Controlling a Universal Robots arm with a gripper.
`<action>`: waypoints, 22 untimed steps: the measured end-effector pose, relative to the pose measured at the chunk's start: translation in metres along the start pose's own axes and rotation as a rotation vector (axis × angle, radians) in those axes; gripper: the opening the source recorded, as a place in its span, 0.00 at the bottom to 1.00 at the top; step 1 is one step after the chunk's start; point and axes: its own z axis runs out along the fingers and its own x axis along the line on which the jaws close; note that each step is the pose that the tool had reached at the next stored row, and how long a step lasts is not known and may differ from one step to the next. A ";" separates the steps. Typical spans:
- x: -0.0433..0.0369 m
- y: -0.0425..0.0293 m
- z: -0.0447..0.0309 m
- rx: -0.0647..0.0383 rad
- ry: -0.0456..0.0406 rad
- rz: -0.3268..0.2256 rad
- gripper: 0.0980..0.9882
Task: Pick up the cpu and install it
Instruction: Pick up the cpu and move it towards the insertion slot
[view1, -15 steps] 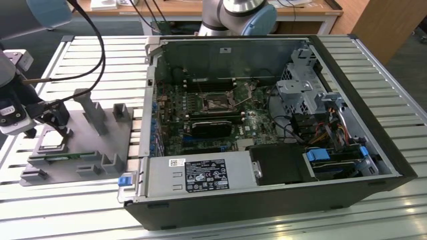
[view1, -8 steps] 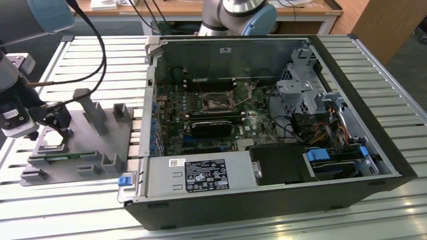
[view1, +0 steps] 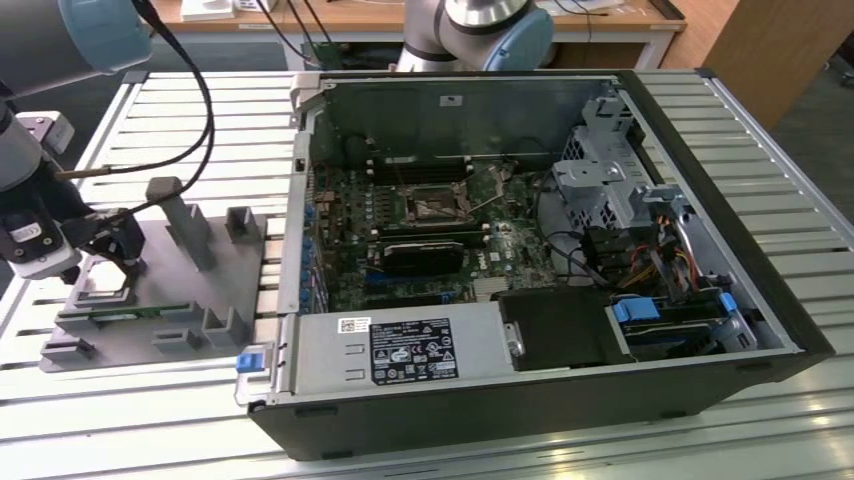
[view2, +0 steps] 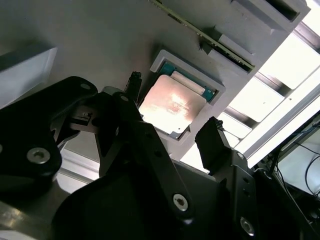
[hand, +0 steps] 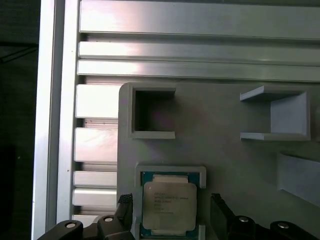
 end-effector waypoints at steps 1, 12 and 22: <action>0.0000 0.0000 0.0008 0.000 0.0000 0.000 0.70; 0.0001 -0.0004 0.0084 0.000 0.0000 -0.001 0.70; 0.0002 -0.0004 0.0111 0.000 0.0002 -0.007 0.70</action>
